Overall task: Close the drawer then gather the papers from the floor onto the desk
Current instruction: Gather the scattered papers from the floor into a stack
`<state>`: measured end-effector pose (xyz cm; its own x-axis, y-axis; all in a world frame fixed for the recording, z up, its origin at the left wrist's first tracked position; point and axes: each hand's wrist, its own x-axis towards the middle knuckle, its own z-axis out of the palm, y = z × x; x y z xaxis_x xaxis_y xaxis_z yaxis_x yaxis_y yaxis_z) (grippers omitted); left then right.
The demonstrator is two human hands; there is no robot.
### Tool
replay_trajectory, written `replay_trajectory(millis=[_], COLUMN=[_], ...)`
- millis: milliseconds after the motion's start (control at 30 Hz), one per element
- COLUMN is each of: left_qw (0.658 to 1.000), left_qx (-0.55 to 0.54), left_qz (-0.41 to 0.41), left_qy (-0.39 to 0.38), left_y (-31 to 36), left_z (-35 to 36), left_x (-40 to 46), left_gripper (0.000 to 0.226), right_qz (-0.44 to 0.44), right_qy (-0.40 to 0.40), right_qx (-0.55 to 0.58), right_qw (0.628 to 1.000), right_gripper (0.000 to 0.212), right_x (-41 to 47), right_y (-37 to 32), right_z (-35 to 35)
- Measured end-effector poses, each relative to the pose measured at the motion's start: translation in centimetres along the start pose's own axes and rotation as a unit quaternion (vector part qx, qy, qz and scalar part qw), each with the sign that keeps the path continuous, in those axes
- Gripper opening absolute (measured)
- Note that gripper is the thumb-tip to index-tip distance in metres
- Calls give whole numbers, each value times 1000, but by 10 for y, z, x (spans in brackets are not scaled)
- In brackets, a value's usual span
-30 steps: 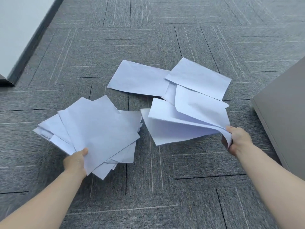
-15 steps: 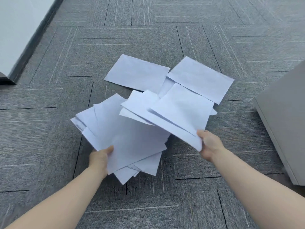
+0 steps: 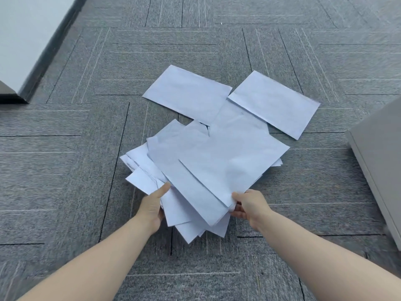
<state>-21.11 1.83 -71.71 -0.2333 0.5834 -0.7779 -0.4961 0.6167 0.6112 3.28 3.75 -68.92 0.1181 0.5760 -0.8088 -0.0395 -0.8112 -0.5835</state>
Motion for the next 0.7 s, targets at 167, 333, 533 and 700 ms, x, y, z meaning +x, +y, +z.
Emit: replay_trajectory(millis=[167, 333, 533, 700], left_qw=[999, 997, 996, 998], left_qx=[-7, 28, 42, 42], left_qz=[-24, -7, 30, 32], left_qy=[30, 76, 67, 40], left_y=[1, -3, 0, 9], left_z=[7, 10, 3, -8], left_x=[9, 15, 17, 15], left_gripper=[15, 10, 2, 17], right_qz=[19, -3, -97, -118], right_qy=[-63, -14, 118, 151], right_qx=[-34, -56, -153, -184], right_qw=[997, 998, 976, 964], right_gripper=[6, 11, 18, 20], right_x=[-4, 5, 25, 28], right_y=[8, 8, -16, -19], right_z=[6, 1, -18, -21])
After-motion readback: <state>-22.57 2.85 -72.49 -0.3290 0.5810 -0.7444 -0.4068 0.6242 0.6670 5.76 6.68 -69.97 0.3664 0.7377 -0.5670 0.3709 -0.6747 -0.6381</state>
